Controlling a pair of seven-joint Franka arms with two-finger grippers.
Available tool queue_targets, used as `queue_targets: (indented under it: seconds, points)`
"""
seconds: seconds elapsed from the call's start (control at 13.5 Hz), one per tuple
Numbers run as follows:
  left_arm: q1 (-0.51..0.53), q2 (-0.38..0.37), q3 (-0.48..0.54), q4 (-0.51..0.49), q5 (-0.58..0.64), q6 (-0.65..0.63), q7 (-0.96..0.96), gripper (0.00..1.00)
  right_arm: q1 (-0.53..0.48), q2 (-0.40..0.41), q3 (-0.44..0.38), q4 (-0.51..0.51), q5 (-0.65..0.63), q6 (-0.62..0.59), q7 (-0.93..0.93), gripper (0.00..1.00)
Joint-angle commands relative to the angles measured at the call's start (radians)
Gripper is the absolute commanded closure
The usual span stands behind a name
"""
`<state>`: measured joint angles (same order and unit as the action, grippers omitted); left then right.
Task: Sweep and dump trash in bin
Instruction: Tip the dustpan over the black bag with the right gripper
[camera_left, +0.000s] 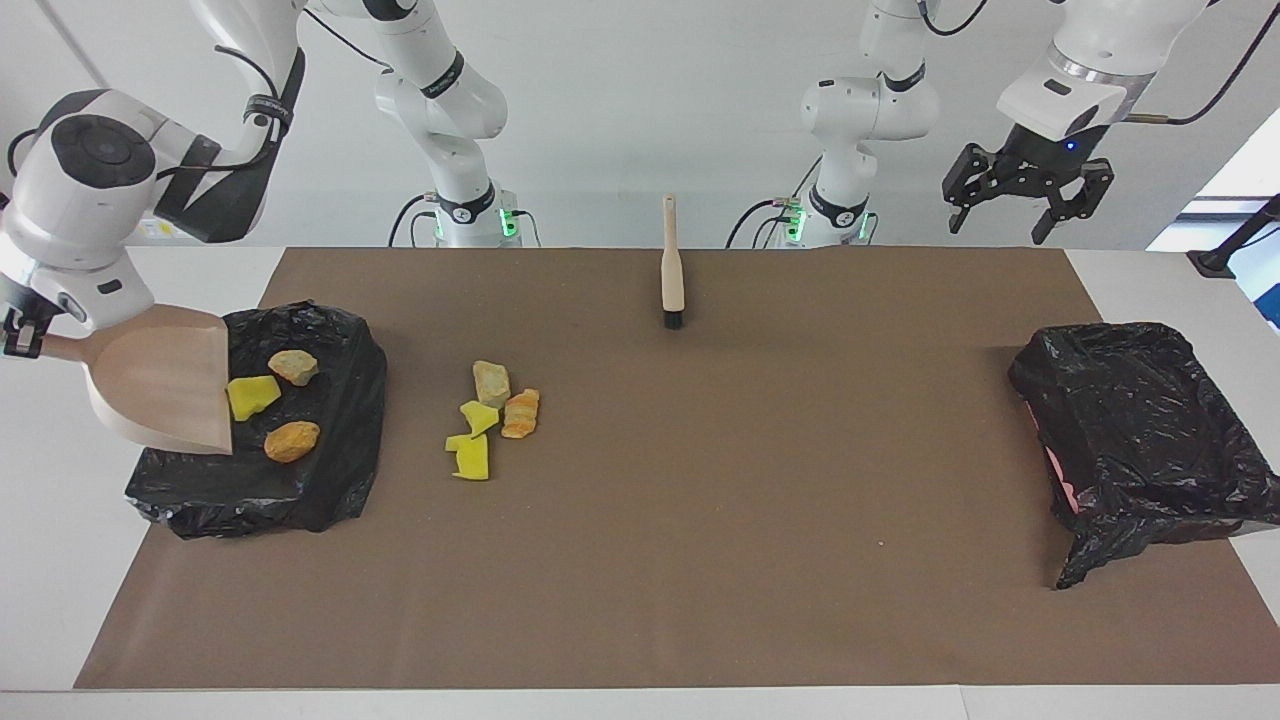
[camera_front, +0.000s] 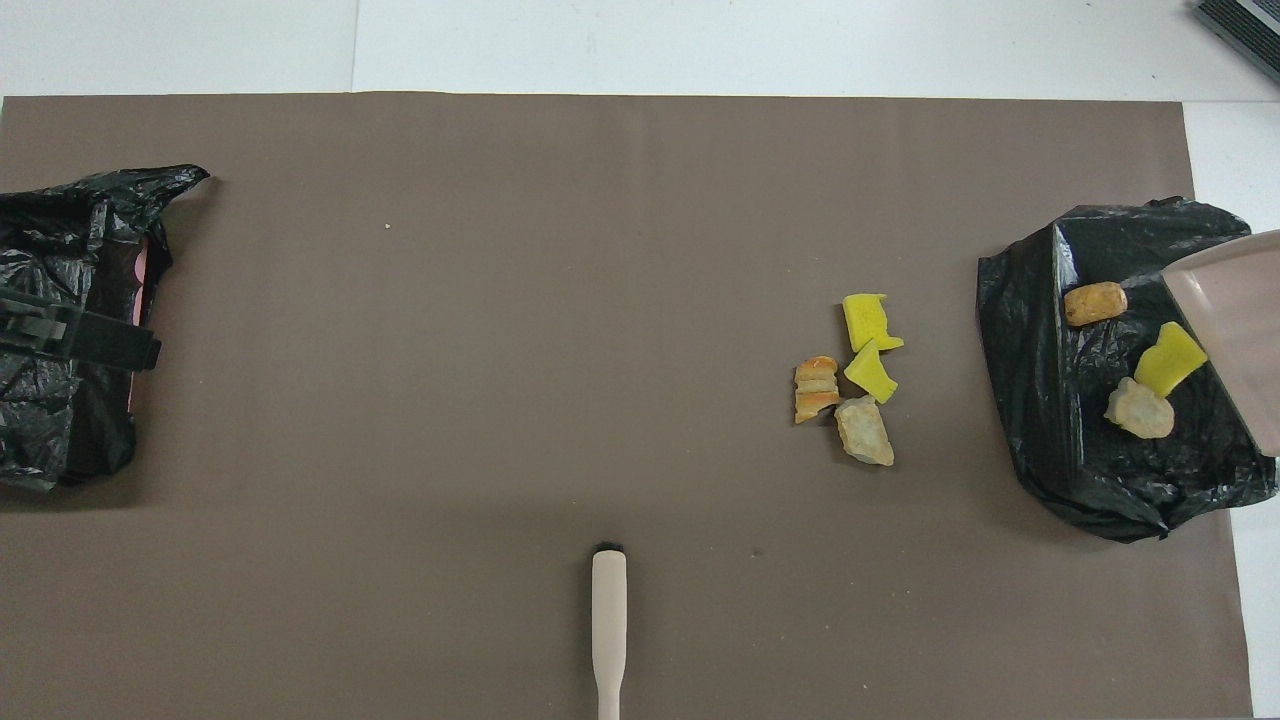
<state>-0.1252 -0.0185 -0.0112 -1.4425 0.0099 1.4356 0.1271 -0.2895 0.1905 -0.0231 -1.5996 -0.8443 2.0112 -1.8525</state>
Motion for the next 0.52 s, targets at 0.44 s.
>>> queue_targets:
  seconds: [0.44]
  points:
    - [0.01, -0.001, 0.005, 0.027, 0.01, -0.021, 0.002, 0.0, 0.001, -0.103, 0.008, 0.029, 0.261, -0.241, 0.169, 1.0]
